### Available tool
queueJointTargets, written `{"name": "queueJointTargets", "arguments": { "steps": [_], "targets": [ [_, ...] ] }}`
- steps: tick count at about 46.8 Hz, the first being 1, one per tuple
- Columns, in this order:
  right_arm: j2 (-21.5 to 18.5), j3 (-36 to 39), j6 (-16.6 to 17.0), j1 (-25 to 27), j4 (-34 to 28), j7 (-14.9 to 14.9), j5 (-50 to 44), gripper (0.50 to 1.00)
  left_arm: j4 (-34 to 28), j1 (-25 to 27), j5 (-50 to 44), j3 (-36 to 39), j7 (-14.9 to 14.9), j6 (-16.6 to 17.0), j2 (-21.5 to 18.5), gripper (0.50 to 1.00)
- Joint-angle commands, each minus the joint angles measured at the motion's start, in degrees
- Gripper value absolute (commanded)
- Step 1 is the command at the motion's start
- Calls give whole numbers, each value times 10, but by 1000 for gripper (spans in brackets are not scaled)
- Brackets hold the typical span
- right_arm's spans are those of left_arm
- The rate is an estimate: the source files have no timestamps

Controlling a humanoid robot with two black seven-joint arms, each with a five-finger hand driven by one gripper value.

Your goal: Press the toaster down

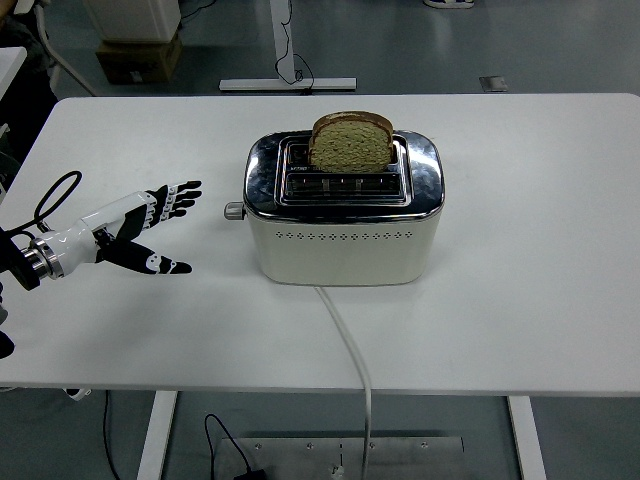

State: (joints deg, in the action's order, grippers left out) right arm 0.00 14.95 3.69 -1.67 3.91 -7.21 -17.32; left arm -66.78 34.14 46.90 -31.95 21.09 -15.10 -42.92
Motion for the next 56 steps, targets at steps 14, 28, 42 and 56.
{"name": "queueJointTargets", "arguments": {
  "steps": [14, 28, 42, 56],
  "targets": [
    [0, 0, 0, 0, 0, 0, 0, 998, 42, 10, -118, -33, 1, 3, 10, 1000],
    [0, 0, 0, 0, 0, 0, 0, 998, 82, 24, -245, -53, 1, 8, 28, 1000],
    [0, 0, 0, 0, 0, 0, 0, 998, 158, 46, -331, -54, 2, 10, 71, 1000],
    [0, 0, 0, 0, 0, 0, 0, 998, 211, 46, -382, -67, 42, 44, 115, 1000]
  ]
}}
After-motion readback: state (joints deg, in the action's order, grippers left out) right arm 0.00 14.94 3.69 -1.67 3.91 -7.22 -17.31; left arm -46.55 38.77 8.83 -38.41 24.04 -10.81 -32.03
